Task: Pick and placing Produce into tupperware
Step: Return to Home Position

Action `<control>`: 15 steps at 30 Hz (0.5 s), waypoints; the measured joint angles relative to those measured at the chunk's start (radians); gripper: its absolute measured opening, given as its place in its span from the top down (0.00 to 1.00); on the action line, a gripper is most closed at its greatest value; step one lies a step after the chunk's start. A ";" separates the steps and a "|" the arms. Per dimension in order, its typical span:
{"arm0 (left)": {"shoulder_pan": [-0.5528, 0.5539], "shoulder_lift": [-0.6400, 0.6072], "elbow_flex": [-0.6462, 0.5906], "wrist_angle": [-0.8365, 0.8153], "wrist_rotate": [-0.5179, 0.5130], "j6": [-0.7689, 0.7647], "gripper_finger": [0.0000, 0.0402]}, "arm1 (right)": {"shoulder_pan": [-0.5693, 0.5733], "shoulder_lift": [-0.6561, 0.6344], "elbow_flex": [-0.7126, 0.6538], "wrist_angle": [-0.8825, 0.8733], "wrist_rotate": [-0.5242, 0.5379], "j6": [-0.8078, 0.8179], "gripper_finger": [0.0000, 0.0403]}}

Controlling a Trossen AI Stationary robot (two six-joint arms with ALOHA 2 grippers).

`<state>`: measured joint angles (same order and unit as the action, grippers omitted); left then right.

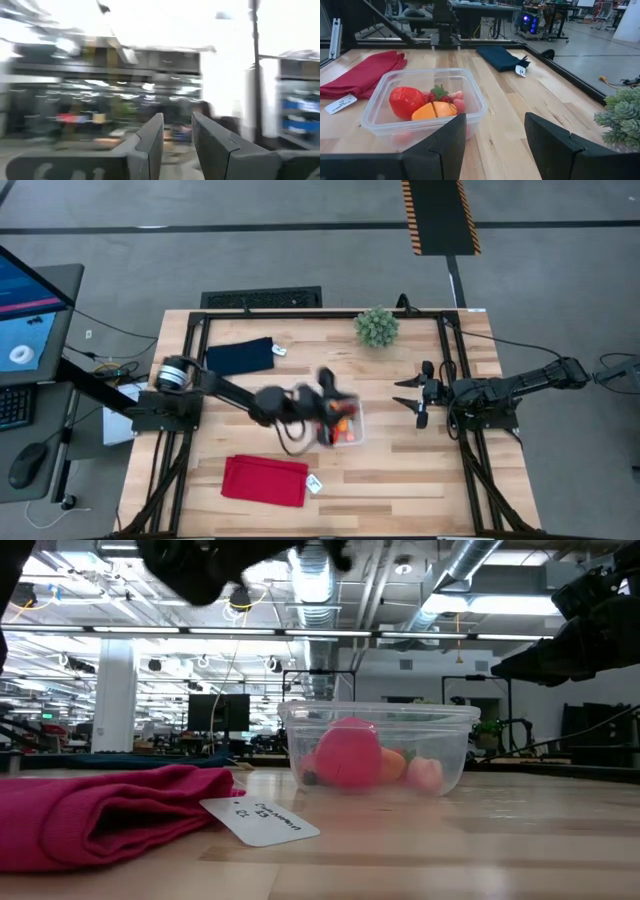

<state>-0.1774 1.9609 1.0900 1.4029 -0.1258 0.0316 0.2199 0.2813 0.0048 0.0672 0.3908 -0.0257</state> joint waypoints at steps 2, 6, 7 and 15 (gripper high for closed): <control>0.030 -0.060 -0.107 0.033 -0.064 0.005 0.76 | 0.000 0.000 0.000 0.000 0.000 0.000 0.44; 0.104 -0.162 -0.241 0.009 -0.124 0.011 0.76 | 0.000 0.000 0.000 0.000 0.000 0.000 0.44; 0.128 -0.193 -0.267 0.000 -0.114 0.011 0.76 | 0.000 0.000 0.000 0.000 0.000 0.000 0.44; 0.349 -0.326 -0.478 -0.035 0.069 -0.096 0.76 | 0.000 0.000 0.000 0.000 0.000 0.000 0.44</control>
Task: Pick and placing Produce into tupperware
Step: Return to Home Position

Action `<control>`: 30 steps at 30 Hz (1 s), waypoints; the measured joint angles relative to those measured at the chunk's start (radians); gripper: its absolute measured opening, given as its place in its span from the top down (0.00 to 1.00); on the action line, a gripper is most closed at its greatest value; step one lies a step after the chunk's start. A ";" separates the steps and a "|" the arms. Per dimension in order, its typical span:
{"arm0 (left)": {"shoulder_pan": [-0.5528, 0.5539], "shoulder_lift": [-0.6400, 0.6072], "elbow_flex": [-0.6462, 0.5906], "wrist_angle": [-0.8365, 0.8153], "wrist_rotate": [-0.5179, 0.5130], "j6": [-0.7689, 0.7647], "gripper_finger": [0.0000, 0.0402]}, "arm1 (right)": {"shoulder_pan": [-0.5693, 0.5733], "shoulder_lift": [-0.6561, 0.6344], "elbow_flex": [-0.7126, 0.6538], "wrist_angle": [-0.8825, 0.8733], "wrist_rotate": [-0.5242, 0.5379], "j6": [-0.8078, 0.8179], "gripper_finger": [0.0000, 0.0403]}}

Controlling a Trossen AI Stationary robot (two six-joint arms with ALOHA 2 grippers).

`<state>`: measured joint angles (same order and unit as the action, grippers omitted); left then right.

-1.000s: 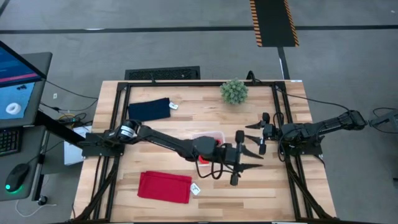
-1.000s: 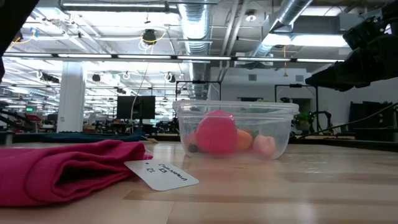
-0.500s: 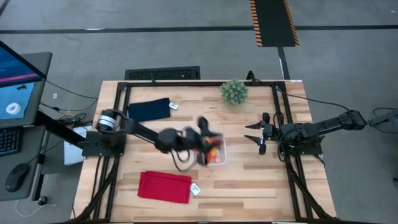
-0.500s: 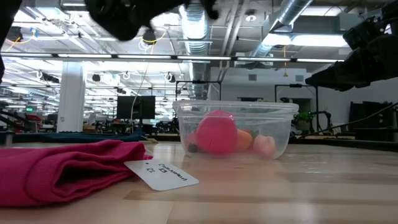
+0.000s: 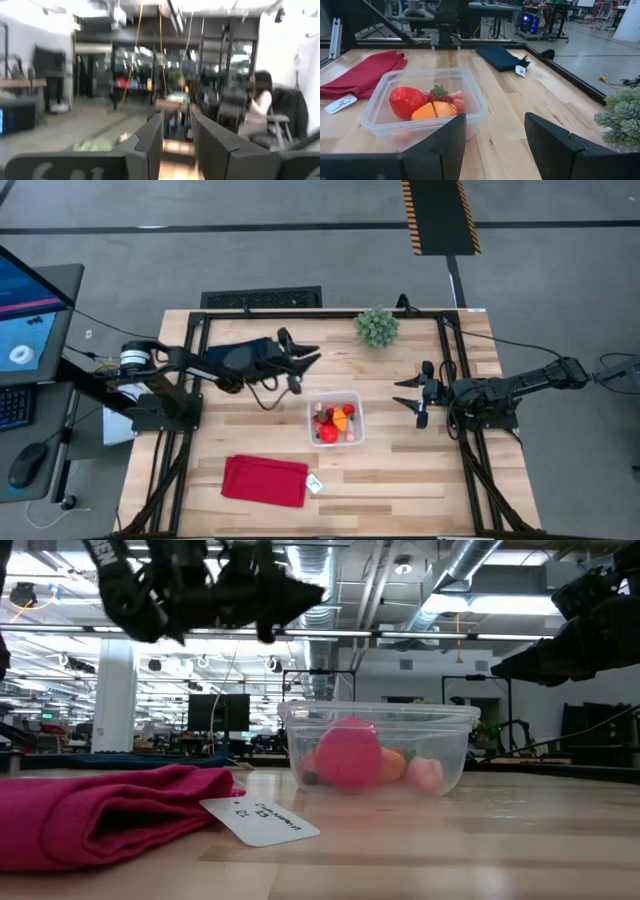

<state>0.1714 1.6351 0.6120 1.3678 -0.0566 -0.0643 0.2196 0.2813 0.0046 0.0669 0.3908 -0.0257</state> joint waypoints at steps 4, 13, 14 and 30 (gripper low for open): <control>0.092 -0.085 -0.125 -0.027 0.117 -0.064 0.76 | 0.000 0.000 0.000 0.000 0.000 0.000 0.44; 0.128 -0.344 -0.393 -0.036 0.165 -0.036 0.76 | 0.000 0.000 0.000 0.000 0.000 0.000 0.44; 0.128 -0.367 -0.412 -0.053 0.166 -0.028 0.76 | 0.000 0.000 0.000 0.000 0.000 0.000 0.44; 0.142 -0.731 -0.602 -0.303 0.162 -0.009 0.76 | 0.000 0.000 0.000 0.000 0.000 0.000 0.44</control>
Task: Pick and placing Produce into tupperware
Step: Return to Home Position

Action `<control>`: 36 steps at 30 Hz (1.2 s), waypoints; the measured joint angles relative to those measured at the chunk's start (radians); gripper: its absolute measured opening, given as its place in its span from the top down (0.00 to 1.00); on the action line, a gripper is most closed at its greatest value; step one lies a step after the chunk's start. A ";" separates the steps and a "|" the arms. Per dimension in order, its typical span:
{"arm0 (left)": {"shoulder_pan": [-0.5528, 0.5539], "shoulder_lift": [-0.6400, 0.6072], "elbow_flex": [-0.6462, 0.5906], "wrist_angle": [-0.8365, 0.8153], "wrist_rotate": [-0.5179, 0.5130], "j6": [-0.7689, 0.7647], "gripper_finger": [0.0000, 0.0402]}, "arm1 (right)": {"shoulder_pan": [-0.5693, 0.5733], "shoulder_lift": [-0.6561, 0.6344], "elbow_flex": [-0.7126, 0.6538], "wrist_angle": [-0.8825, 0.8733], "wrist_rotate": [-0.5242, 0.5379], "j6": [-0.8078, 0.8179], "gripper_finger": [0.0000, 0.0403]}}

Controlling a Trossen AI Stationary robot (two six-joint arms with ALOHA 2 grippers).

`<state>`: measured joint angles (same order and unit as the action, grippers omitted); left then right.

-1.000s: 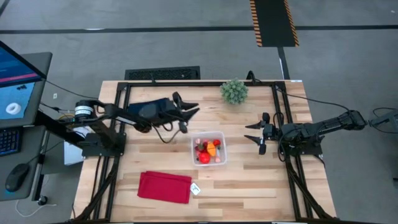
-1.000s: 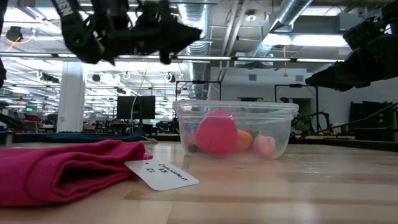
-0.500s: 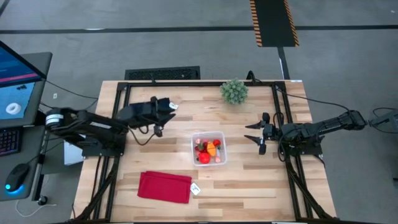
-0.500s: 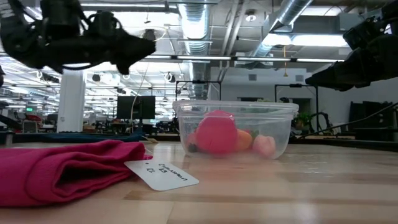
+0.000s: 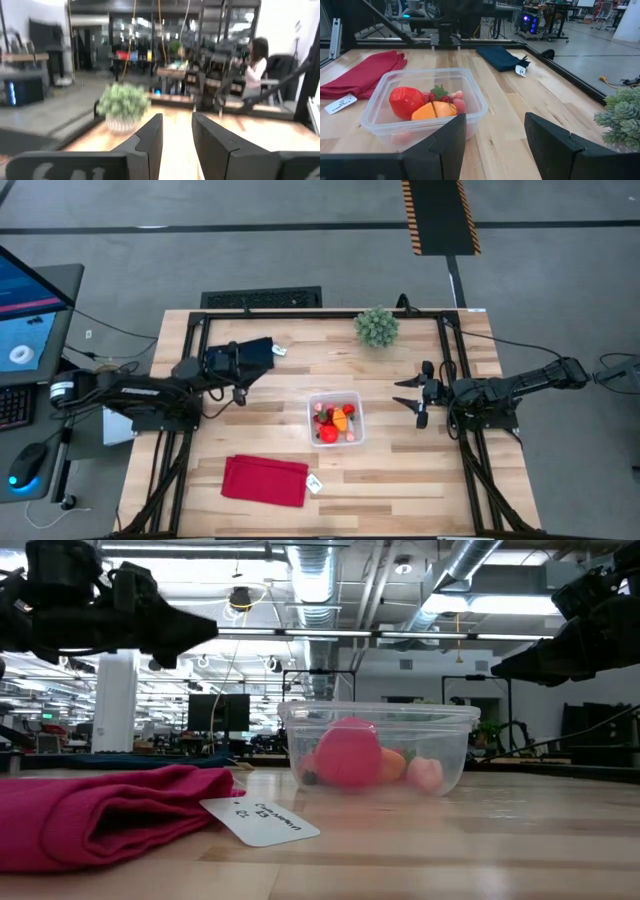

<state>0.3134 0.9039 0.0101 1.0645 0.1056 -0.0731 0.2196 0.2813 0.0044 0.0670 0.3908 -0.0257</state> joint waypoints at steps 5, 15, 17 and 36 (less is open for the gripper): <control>-0.002 -0.149 0.000 -0.119 0.048 -0.019 0.76 | 0.000 0.000 0.000 0.000 0.000 0.000 0.44; -0.178 -0.384 -0.001 -0.404 -0.100 -0.008 0.76 | 0.000 0.000 0.000 0.000 0.000 0.000 0.44; -0.229 -0.420 -0.001 -0.446 -0.076 0.016 0.76 | 0.000 0.000 0.000 0.000 0.000 0.000 0.44; -0.457 -0.856 -0.004 -0.903 -0.377 0.124 0.76 | 0.000 0.000 0.000 0.000 0.000 0.000 0.44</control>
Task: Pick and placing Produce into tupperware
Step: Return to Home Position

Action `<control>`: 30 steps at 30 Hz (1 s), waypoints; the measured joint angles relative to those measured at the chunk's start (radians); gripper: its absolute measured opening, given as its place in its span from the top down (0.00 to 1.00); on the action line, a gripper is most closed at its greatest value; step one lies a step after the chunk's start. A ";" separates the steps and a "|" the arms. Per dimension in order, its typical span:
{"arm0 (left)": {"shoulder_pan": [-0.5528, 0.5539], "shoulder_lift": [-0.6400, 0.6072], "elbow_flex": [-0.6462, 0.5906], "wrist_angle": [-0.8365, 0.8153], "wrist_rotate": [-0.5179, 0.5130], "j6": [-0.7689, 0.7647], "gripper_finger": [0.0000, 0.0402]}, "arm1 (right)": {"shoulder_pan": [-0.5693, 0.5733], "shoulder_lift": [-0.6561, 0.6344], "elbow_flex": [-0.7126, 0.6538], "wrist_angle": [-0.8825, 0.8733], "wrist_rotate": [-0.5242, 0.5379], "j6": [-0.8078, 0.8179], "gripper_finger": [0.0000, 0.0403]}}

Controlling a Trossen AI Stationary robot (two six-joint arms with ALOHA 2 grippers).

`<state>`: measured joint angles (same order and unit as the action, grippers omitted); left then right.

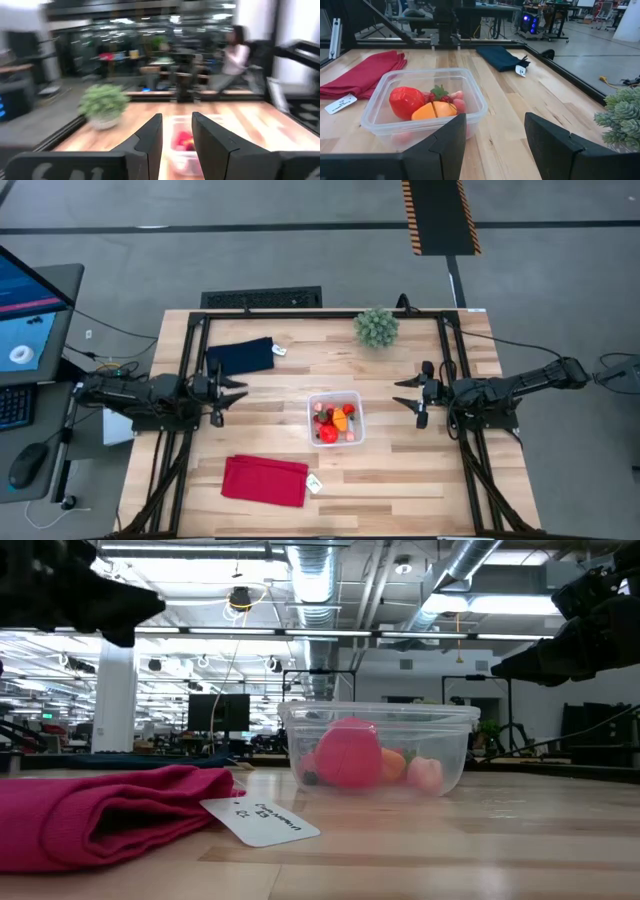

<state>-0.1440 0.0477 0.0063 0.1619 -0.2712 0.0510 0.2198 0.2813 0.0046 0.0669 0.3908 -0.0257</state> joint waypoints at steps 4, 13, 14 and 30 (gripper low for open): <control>0.000 -0.047 0.000 -0.082 0.036 0.009 0.76 | 0.000 0.000 0.000 0.000 0.000 0.000 0.44; 0.000 -0.036 0.000 -0.091 0.024 0.011 0.76 | 0.000 0.000 0.000 0.000 0.000 0.000 0.44; 0.000 -0.035 0.000 -0.091 0.024 0.013 0.76 | 0.000 0.000 0.000 0.000 0.000 0.000 0.44; 0.000 -0.035 0.000 -0.091 0.024 0.012 0.76 | 0.000 0.000 0.000 0.000 0.000 0.000 0.44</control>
<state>-0.1440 0.0128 0.0067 0.0711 -0.2470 0.0627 0.2196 0.2810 0.0048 0.0670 0.3908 -0.0257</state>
